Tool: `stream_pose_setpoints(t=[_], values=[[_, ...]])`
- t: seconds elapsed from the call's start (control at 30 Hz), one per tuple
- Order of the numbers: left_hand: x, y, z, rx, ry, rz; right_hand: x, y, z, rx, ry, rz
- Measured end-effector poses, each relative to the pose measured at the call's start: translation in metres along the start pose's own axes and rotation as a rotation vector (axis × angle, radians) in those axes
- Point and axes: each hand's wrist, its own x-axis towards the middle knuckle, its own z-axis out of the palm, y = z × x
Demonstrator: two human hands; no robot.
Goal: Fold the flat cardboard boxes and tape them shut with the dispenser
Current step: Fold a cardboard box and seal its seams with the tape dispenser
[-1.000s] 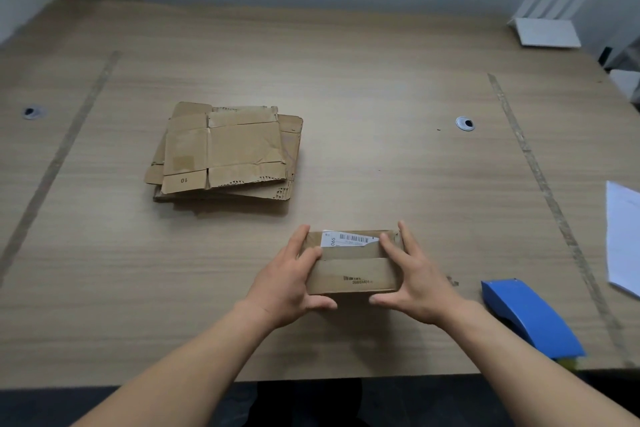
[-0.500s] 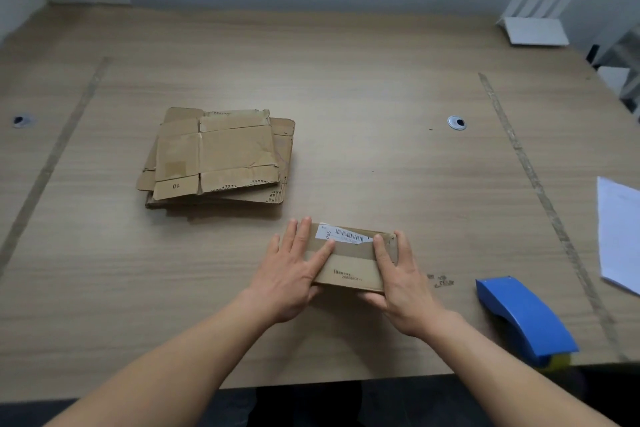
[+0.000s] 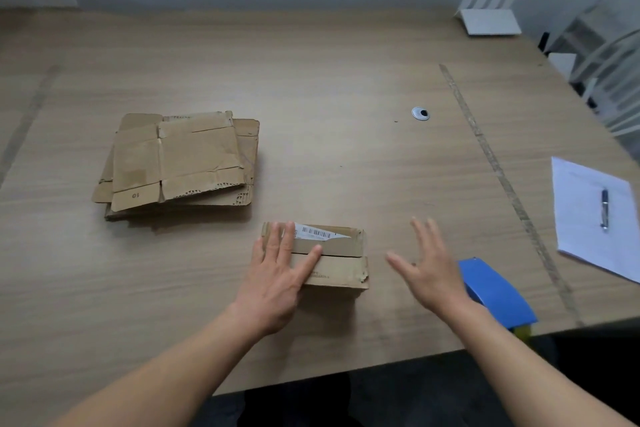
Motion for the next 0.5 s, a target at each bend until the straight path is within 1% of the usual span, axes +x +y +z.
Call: stream_pose_setpoints(t=[0.07,0.1,0.17,0.23,0.33,0.5], values=[[0.001,-0.001,0.002,0.018,0.018,0.002,0.008,0.041,-0.025,-0.048,0.156,0.248],[0.001,-0.001,0.001,0.027,0.02,0.006,0.011,0.061,-0.037,-0.098,0.181,0.37],[0.003,-0.002,0.0,0.046,0.047,0.011,0.015,0.096,-0.054,-0.165,0.114,0.567],[0.004,-0.002,0.001,0.037,0.06,0.018,0.014,0.114,-0.063,-0.087,0.0,0.685],[0.003,-0.004,0.003,0.015,0.063,0.005,0.011,0.122,-0.066,0.032,-0.1,0.749],[0.004,-0.003,0.0,0.017,0.072,0.007,0.009,0.13,-0.064,0.245,-0.125,0.741]])
